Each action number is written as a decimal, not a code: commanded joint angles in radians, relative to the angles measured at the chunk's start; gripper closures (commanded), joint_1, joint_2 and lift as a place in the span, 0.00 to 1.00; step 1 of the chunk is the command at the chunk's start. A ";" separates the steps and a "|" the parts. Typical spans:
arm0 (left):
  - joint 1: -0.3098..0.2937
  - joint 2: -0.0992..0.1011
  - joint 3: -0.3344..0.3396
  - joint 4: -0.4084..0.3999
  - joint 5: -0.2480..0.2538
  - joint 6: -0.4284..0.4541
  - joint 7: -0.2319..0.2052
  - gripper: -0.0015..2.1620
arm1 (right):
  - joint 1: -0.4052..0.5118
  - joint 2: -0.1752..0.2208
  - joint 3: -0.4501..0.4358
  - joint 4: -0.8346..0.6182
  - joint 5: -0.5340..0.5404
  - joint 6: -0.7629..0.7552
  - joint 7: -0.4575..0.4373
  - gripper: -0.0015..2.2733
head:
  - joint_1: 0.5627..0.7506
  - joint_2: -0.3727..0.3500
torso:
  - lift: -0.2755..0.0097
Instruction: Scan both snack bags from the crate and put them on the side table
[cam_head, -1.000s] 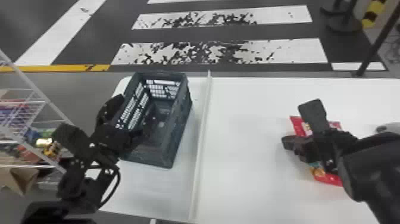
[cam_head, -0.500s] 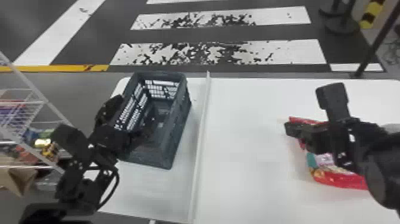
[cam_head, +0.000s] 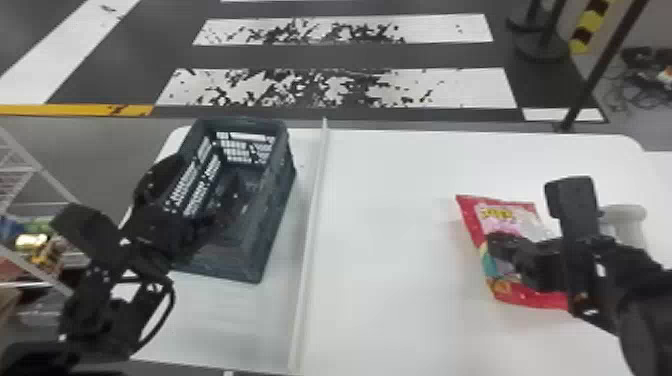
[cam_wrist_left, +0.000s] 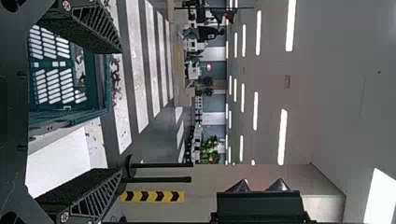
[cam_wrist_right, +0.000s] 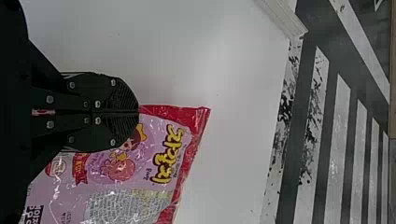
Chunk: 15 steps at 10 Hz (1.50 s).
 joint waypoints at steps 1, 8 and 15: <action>0.000 0.000 0.000 -0.001 0.000 0.000 0.000 0.04 | 0.007 -0.001 -0.008 0.020 0.004 -0.034 0.000 0.99 | 0.70 0.61 | 0.66; 0.007 -0.003 0.000 0.001 -0.002 -0.003 -0.005 0.04 | 0.009 0.005 -0.011 0.183 -0.008 -0.150 -0.006 0.99 | 0.70 0.58 | 0.66; 0.009 -0.006 0.005 -0.002 -0.002 -0.003 -0.006 0.04 | 0.049 0.019 -0.078 -0.004 -0.071 -0.141 -0.014 0.99 | 0.70 0.59 | 0.66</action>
